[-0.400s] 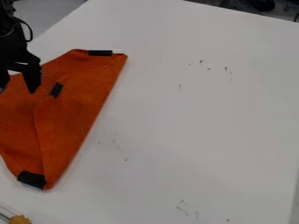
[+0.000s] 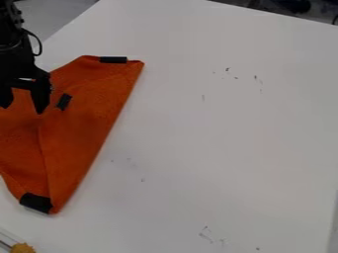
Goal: Unfold the cloth from top left to bottom right
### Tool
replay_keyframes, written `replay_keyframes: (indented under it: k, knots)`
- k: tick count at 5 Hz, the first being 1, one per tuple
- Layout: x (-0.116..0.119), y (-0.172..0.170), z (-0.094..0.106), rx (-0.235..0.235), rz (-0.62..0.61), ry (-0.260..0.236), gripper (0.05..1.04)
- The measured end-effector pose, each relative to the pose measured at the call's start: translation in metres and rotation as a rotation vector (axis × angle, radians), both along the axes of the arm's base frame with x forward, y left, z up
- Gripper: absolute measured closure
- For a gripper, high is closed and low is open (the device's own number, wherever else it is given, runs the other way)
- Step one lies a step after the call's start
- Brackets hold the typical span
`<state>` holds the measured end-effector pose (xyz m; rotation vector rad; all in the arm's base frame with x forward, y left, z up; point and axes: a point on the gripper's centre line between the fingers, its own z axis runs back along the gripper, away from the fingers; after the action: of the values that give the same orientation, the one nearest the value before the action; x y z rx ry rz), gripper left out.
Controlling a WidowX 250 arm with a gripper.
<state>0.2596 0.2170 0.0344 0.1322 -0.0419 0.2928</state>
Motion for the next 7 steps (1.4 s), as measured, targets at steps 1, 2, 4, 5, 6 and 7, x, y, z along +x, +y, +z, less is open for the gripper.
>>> replay_keyframes:
  k: [1,2,4,5,6,7]
  knots:
    - [0.013,-0.008,0.008,0.014,-0.013,0.011,0.083]
    - [0.022,-0.018,0.012,0.007,-0.010,0.007,0.083]
    - [0.030,-0.027,0.009,-0.005,-0.021,-0.030,0.083]
    - [0.034,-0.027,-0.005,-0.024,-0.041,-0.019,0.083]
    - [0.041,-0.030,-0.019,-0.056,-0.054,-0.039,0.083]
    - [0.042,-0.031,-0.022,-0.062,-0.068,-0.043,0.139]
